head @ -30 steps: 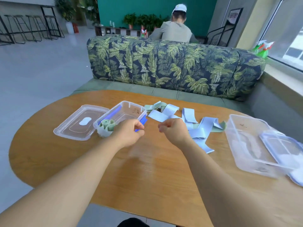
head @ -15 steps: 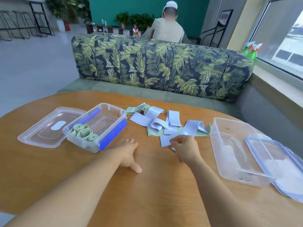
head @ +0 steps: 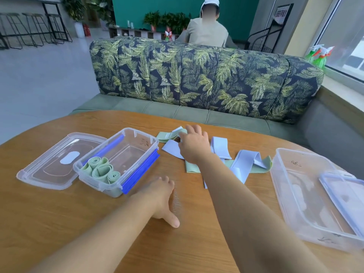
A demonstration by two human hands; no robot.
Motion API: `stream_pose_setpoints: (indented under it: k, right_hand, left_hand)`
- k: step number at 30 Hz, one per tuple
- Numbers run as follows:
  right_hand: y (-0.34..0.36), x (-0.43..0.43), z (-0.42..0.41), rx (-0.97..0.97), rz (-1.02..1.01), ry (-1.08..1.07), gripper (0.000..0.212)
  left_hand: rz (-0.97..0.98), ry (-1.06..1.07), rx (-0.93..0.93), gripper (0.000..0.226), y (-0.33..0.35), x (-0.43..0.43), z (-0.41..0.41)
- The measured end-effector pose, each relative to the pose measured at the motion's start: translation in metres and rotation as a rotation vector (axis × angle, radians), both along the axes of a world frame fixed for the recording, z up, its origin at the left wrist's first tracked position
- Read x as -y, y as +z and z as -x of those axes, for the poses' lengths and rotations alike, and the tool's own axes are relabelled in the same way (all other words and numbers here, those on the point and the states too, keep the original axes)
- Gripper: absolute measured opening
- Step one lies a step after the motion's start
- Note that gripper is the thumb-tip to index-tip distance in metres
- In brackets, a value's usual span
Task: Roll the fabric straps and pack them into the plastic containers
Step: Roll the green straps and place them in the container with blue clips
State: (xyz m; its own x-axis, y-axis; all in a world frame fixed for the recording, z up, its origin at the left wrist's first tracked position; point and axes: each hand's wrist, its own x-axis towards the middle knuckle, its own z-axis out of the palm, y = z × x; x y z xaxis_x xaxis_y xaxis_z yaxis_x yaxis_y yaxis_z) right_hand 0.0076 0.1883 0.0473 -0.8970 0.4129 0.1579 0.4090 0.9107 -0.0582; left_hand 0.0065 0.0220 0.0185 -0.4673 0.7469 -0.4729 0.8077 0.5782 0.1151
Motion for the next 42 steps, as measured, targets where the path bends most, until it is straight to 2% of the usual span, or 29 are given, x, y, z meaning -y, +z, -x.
stream_pose_setpoints:
  k: [4, 7, 15, 20, 25, 28, 31, 37, 40, 42]
  right_hand:
    - [-0.017, -0.006, 0.028, 0.212, -0.010, -0.027, 0.040]
    - [-0.022, -0.012, 0.035, 0.223, 0.046, -0.065, 0.045]
    - [-0.013, -0.013, 0.029, -0.042, 0.292, -0.149, 0.045]
    - [0.017, -0.016, 0.013, -0.252, 0.444, -0.154, 0.040]
    - [0.066, -0.017, -0.006, -0.562, 0.780, -0.135, 0.036]
    - [0.087, -0.015, -0.023, -0.701, 0.890, -0.129, 0.040]
    - [0.098, -0.010, -0.045, -0.767, 0.979, -0.120, 0.044]
    - [0.101, 0.012, -0.097, -0.804, 1.172, -0.111, 0.027]
    - [0.109, 0.028, -0.125, -0.823, 1.245, -0.110, 0.034]
    - [0.112, 0.041, -0.142, -0.817, 1.279, -0.099, 0.035]
  left_hand:
    - [-0.007, -0.024, -0.008, 0.125, -0.001, 0.001, 0.001]
    - [-0.007, -0.031, -0.012, 0.125, -0.001, 0.000, 0.002]
    - [-0.011, -0.019, -0.003, 0.126, 0.002, -0.001, 0.000]
    - [0.000, 0.011, 0.012, 0.126, 0.004, -0.001, -0.002]
    - [-0.047, 0.032, 0.059, 0.123, 0.008, 0.004, -0.005]
    - [-0.062, 0.037, 0.075, 0.120, 0.009, 0.009, -0.007]
    - [-0.118, 0.050, 0.075, 0.113, 0.008, 0.018, -0.011]
    - [-0.263, 0.173, 0.082, 0.101, 0.003, 0.038, -0.032]
    - [-0.398, 0.268, 0.193, 0.098, 0.013, 0.043, -0.050]
    - [-0.555, 0.323, 0.297, 0.098, 0.022, 0.044, -0.058]
